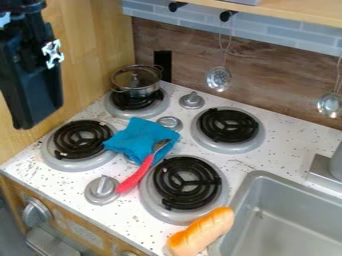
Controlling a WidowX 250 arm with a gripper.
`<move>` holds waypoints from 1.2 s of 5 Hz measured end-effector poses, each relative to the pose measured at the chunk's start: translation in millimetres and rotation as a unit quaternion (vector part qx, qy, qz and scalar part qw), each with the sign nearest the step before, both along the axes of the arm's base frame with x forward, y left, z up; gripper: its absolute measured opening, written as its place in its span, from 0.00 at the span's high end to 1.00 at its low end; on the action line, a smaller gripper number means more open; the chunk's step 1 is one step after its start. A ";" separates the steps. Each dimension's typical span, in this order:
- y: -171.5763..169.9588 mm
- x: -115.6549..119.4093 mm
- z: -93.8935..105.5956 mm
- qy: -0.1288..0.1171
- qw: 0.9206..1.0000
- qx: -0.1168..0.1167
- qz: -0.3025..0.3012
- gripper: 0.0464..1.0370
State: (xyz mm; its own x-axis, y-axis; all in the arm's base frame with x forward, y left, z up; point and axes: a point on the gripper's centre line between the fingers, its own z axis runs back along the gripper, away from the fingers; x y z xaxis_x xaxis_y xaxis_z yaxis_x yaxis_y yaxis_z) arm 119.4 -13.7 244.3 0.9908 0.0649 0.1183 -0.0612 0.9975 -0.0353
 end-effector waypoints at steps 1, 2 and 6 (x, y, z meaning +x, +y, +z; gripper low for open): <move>0.2 0.2 -3.0 0.002 1.000 0.000 0.004 0.04; 3.4 41.7 -32.8 0.022 0.998 0.019 0.060 0.04; 22.9 145.6 -107.5 0.008 0.992 0.031 0.121 0.04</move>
